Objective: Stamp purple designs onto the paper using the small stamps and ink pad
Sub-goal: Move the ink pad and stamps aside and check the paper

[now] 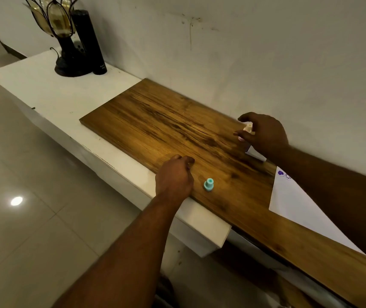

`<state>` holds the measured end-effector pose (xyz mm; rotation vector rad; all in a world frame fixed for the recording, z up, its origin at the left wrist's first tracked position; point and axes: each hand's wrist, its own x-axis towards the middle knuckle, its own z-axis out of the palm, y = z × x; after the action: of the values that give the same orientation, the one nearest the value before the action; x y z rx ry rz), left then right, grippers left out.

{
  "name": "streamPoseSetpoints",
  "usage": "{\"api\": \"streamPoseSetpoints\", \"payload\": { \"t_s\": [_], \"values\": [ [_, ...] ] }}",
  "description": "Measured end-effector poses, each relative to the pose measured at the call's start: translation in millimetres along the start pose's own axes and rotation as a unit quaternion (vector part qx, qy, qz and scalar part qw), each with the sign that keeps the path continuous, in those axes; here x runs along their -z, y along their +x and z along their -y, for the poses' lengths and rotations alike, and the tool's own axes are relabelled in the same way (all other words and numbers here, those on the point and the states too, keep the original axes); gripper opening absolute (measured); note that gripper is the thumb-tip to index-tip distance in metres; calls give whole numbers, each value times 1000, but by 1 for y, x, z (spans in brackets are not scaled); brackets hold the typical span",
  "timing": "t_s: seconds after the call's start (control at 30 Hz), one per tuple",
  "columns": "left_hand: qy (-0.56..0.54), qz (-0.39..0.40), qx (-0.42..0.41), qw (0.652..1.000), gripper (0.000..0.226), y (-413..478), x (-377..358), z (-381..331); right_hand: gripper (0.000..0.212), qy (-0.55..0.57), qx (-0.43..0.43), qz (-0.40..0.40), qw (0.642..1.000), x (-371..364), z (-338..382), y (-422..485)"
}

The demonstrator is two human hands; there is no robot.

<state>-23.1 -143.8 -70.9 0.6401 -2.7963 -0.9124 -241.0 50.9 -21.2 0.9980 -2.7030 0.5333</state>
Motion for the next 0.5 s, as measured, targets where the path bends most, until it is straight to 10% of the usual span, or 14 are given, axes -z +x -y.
{"api": "streamPoseSetpoints", "payload": {
  "t_s": [0.2,0.5],
  "values": [
    [7,-24,-1,1000,38,-4,-3,-2,55,124,156,134,971,11,52,-81],
    [104,28,-26,994,58,4,-4,-13,35,125,162,153,967,-10,79,-99]
  ]
}}
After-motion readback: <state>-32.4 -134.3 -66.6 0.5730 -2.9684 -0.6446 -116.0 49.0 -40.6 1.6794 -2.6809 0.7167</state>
